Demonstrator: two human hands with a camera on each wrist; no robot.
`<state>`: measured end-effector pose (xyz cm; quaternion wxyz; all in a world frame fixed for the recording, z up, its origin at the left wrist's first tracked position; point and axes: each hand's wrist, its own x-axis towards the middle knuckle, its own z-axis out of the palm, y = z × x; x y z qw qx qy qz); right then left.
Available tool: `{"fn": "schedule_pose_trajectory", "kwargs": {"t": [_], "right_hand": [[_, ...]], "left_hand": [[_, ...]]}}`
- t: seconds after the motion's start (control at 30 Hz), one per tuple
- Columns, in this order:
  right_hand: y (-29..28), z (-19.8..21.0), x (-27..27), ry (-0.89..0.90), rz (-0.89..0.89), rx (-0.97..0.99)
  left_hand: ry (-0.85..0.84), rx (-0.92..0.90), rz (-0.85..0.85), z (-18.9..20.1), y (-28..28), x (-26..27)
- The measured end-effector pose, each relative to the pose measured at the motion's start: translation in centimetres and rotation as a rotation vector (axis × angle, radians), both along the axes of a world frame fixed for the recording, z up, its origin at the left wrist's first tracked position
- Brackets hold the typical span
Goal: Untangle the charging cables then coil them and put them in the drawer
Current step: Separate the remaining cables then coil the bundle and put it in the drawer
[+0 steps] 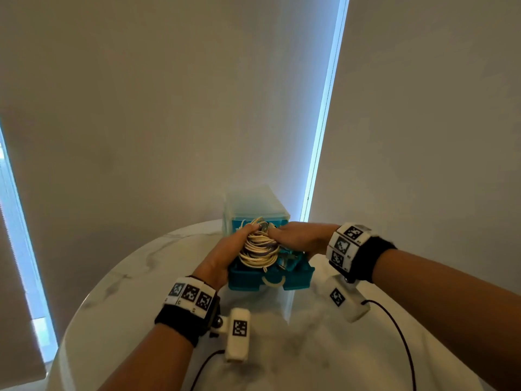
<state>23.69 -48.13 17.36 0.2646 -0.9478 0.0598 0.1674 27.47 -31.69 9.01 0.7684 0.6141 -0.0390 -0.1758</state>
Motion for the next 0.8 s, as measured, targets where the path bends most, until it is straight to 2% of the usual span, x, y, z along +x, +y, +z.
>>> {"fn": "schedule_pose_trajectory", "kwargs": {"t": [0.17, 0.27, 0.43, 0.53, 0.7, 0.8], "right_hand": [[-0.7, 0.0, 1.3, -0.205, 0.114, -0.156], [-1.1, -0.1, 2.0, -0.254, 0.05, -0.083], [-0.2, 0.2, 1.9, -0.178, 0.012, 0.117], [-0.3, 0.1, 1.5, -0.105, 0.042, 0.184], [-1.5, -0.2, 1.7, -0.214, 0.117, 0.08], [-2.2, -0.2, 1.3, -0.254, 0.121, 0.107]], "left_hand": [[0.029, 0.085, 0.028, 0.6, 0.2, 1.4], [0.018, 0.169, 0.028, 0.9, 0.5, 2.3], [0.015, 0.325, -0.048, 2.5, 0.8, 2.5], [0.028, 0.436, -0.195, 3.6, 0.5, 2.2], [0.055, 0.588, -0.143, 4.7, 0.6, 2.4], [0.091, 0.628, -0.085, 4.6, 0.7, 2.9]]}}
